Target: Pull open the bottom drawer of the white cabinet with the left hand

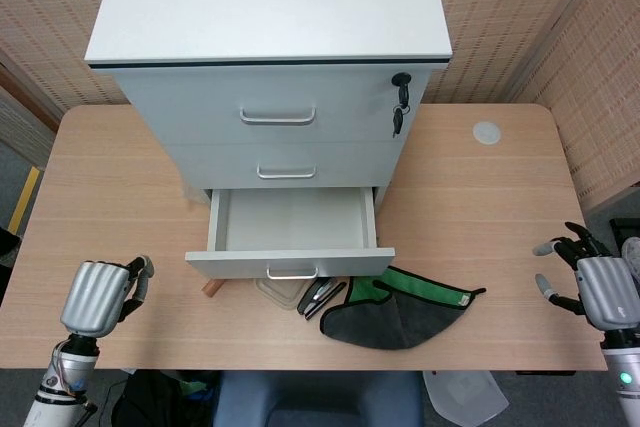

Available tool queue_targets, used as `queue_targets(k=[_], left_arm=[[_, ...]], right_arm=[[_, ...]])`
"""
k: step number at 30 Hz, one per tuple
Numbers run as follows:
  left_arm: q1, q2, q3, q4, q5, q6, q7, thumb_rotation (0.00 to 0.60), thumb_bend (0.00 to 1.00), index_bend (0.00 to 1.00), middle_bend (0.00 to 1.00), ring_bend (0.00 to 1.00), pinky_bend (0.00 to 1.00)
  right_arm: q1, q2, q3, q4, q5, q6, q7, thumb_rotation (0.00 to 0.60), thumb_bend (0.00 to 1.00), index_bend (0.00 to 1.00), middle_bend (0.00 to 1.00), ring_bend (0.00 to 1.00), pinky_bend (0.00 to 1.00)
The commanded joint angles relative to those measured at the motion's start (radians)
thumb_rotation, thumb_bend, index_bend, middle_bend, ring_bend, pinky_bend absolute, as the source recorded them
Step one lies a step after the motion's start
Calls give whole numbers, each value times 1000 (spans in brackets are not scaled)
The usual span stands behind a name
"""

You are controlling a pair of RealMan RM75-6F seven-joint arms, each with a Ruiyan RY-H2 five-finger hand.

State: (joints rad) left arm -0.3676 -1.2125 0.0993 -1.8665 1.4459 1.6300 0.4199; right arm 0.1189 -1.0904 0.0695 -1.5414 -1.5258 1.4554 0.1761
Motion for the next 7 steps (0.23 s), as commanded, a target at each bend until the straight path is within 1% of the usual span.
queue_targets(k=[1,2,4,6,7], left_arm=[[49,18,-9,54,-61,9,-39,600,586,636,811,751,883],[67,20,-11,72,-79,11,-45,600,584,603,780,720,848],[93,19,-16,96,-102,21,-49,600,556,509,671,618,736],[123,11,-29,124,-121,43,-52,600,521,459,597,551,660],[135,7,-35,133,-128,51,-56,600,514,446,582,535,640]], right_arm=[[4,-2,0,3,0,-6,2,600,290,400,368,261,277],[5,-2,0,4,1,-9,2,600,290,400,368,261,277],[8,-3,1,6,3,-13,0,600,290,400,368,261,277],[11,-6,1,8,5,-19,-1,600,290,400,368,261,277],[13,-7,0,8,6,-23,-2,600,290,400,368,261,277]])
